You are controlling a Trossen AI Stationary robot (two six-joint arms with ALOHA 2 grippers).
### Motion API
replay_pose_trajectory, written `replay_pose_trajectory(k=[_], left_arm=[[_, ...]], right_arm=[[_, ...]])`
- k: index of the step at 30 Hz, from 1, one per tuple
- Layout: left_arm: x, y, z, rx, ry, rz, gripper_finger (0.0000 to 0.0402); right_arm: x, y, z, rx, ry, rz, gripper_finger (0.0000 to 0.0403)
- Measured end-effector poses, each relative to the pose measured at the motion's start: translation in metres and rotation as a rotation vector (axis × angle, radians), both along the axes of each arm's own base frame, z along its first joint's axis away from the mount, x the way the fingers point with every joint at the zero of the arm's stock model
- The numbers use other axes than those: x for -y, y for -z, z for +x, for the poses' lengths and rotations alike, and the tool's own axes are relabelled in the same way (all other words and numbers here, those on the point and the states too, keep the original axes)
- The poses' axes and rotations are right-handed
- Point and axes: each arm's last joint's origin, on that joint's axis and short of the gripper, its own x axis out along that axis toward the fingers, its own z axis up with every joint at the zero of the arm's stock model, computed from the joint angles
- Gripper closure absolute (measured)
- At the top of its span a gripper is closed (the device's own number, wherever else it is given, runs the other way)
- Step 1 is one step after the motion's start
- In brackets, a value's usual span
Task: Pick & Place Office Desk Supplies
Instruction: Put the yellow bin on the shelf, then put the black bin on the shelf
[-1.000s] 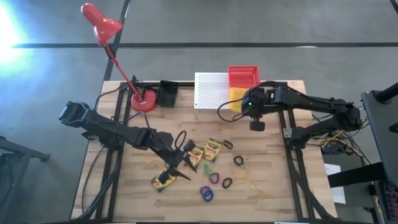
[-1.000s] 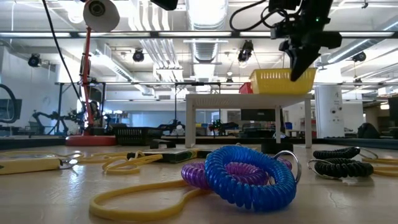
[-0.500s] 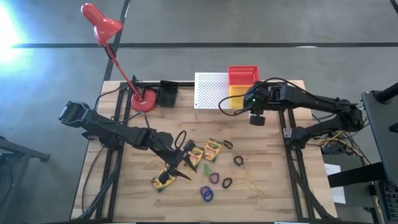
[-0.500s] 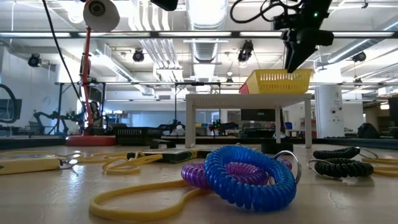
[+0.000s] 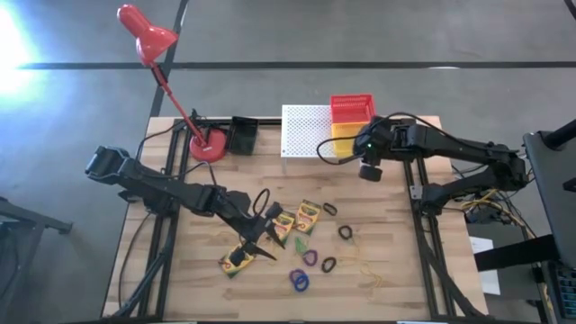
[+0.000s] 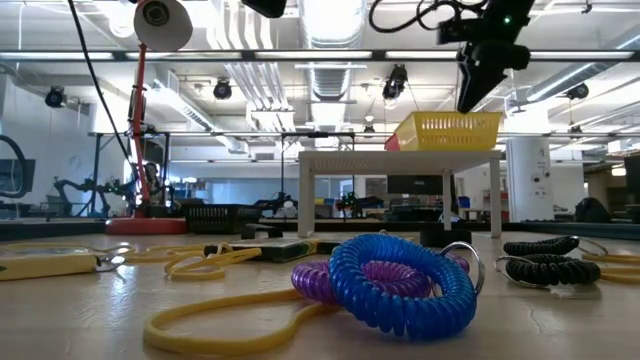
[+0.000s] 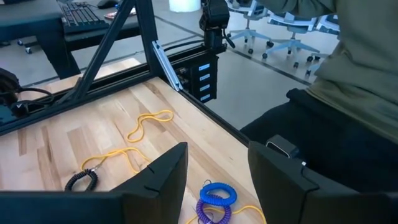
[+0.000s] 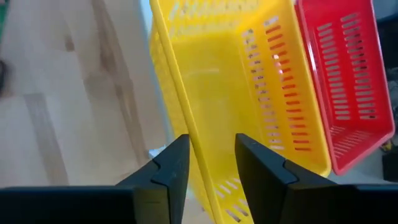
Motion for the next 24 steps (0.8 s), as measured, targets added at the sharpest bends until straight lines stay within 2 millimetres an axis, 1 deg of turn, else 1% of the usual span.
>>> replay_pose_trajectory(k=[10,13,15,17,18,20,22,24], left_arm=[[0.0,0.0,0.0,0.002,0.001,0.002,0.0229],[0.0,0.0,0.0,0.001,0.0,0.001,0.0229],[-0.001,0.001,0.0,-0.02,-0.01,-0.012,0.0229],[-0.004,0.003,0.0,-0.068,-0.035,-0.027,0.0229],[-0.005,0.005,-0.001,-0.105,-0.068,-0.027,0.0229],[-0.012,0.008,-0.007,-0.215,-0.202,0.002,0.0229],[-0.022,0.005,-0.016,-0.295,-0.422,0.075,0.023],[-0.034,0.003,-0.027,-0.334,-0.706,0.173,0.0231]], right_arm=[[-0.003,-0.01,0.014,0.19,0.0,-0.036,0.0297],[-0.014,-0.021,0.019,0.32,-0.034,-0.049,0.0304],[-0.026,-0.026,0.026,0.431,-0.072,-0.039,0.031],[-0.041,-0.026,0.033,0.511,-0.124,-0.019,0.0317],[-0.05,-0.023,0.036,0.544,-0.156,-0.006,0.032],[-0.07,-0.014,0.042,0.592,-0.223,0.023,0.0325],[-0.09,0.003,0.046,0.6,-0.284,0.059,0.033],[-0.109,0.023,0.049,0.618,-0.325,0.106,0.0334]])
